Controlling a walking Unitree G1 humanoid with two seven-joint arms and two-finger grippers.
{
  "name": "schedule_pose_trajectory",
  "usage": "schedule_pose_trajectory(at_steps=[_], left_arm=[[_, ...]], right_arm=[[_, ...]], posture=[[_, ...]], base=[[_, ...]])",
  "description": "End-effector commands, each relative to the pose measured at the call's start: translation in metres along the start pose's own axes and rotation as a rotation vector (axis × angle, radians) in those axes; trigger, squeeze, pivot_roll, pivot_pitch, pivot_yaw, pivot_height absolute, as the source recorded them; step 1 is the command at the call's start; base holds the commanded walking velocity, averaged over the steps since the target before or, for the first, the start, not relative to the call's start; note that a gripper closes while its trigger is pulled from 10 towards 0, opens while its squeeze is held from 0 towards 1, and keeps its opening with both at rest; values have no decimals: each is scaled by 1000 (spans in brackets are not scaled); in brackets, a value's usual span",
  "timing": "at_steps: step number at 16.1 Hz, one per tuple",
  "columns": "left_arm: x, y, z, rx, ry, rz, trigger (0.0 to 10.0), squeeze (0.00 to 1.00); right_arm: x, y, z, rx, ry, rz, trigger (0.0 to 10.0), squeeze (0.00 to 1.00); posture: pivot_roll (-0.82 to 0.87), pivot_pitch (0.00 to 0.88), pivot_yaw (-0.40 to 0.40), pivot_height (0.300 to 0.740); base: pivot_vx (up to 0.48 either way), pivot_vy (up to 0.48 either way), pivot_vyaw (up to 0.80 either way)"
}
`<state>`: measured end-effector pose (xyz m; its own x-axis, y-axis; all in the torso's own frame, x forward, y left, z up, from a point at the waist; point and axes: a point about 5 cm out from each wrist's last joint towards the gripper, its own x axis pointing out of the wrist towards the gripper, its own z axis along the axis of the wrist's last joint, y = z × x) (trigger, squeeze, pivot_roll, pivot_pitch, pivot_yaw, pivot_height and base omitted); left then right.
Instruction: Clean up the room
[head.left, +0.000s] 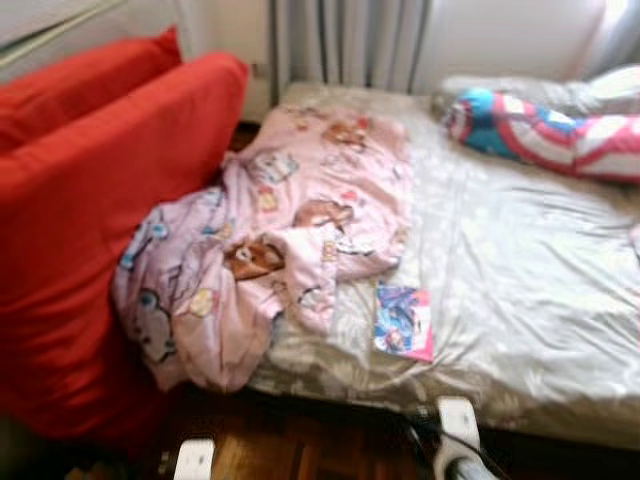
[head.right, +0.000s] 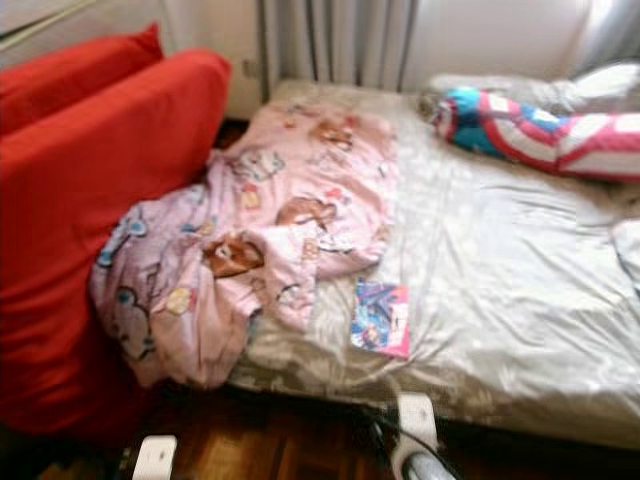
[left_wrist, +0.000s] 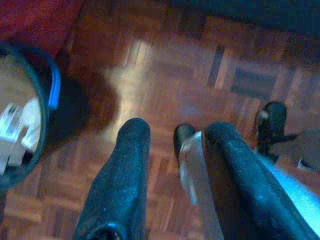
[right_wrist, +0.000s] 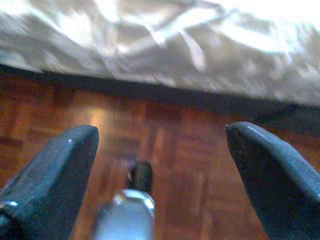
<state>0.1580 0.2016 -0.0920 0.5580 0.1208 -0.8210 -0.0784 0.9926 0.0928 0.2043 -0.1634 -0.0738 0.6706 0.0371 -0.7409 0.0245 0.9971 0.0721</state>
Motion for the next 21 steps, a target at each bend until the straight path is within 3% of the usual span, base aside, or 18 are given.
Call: schedule_pose_trajectory(at_steps=[1, 3, 7, 8, 9, 10, 12, 15, 17, 21], left_arm=[[-1, 0, -5, 6, 25, 0, 10000, 0], [-1, -1, -5, 1, 25, 0, 10000, 0], [-1, -2, -6, -7, 23, 1, 10000, 0], [-1, -2, -6, -8, 23, 1, 10000, 0], [-1, -2, -7, -9, 24, 1, 10000, 0], [-1, -2, -7, -9, 24, 1, 10000, 0], [-1, -2, -7, -8, 24, 0, 10000, 0], [-1, -3, -7, -7, 24, -1, 10000, 0], [-2, -2, -8, -11, 25, 3, 10000, 0], [-2, -2, -9, -8, 27, 4, 10000, 0]], right_arm=[[-3, -6, -5, 28, -11, -32, 10000, 0], [-3, -9, 1, -11, -82, -60, 10000, 0], [-7, -13, 10, 13, -215, -124, 10000, 0], [-5, -18, 33, -10, -299, -145, 10000, 0], [-6, -30, 99, -38, -521, -186, 10000, 0], [-8, -31, 103, -46, -548, -204, 10000, 0], [-23, -43, 109, -106, -704, -225, 10000, 0], [-32, -43, 108, -124, -786, -220, 10000, 0], [-47, -41, 103, -163, -882, -226, 10000, 0], [-58, -39, 85, -199, -875, -230, 10000, 0]], posture=[[26, 67, -35, 740], [29, 69, -39, 740], [23, 70, -47, 740], [21, 69, -51, 740], [20, 69, -52, 740], [16, 69, -52, 740], [8, 66, -53, 740], [8, 60, -56, 740], [4, 45, -62, 740], [2, 34, -65, 740]], base=[[0, 0, 0], [0, 0, 0], [0, 0, 0], [0, 0, 0], [0, 0, 0], [0, 0, 0], [0, 0, 0], [0, 0, 0], [0, 0, 0], [0, 0, 0]])
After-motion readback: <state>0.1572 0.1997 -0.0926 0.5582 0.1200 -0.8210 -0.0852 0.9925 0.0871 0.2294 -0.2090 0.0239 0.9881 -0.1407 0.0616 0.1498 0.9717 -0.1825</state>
